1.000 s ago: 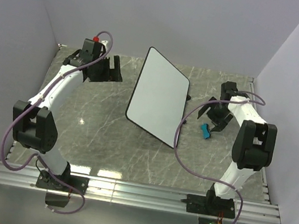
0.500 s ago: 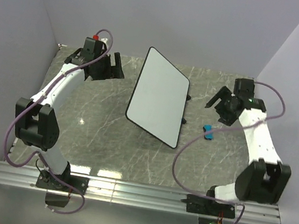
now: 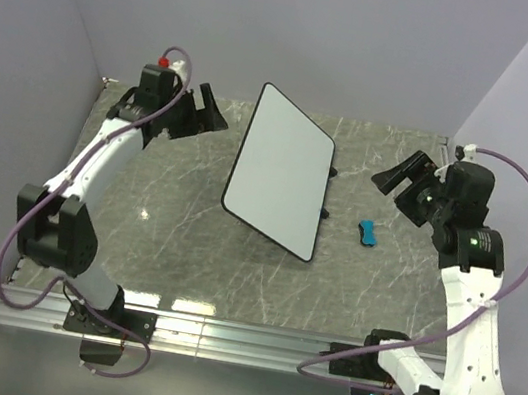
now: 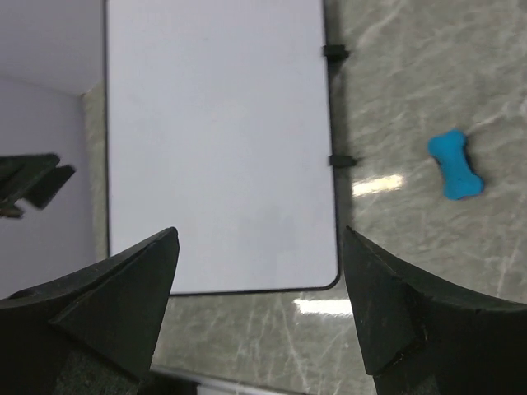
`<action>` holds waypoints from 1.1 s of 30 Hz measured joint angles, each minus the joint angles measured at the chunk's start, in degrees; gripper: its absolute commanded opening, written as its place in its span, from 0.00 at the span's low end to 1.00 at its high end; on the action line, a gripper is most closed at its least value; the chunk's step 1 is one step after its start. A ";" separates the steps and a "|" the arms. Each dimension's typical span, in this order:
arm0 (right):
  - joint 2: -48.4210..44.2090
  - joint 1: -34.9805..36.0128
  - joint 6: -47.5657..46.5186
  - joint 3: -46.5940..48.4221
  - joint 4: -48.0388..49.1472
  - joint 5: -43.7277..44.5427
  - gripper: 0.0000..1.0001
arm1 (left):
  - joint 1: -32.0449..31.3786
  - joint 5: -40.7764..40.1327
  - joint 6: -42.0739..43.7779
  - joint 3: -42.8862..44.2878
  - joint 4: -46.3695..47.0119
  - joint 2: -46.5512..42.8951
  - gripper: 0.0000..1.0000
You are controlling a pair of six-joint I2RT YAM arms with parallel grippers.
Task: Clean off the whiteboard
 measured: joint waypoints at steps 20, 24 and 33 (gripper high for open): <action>-20.24 12.68 3.41 -8.66 2.54 -8.48 0.95 | 6.05 -2.60 -19.02 -19.71 16.28 -26.14 0.79; -23.47 15.10 0.68 -10.82 1.99 -6.32 0.95 | -0.13 -9.84 -15.08 -19.15 9.01 -23.98 0.80; -28.35 15.98 -2.32 -12.55 -0.92 -5.05 1.00 | -5.42 -13.35 -9.94 -18.38 1.38 -28.04 0.99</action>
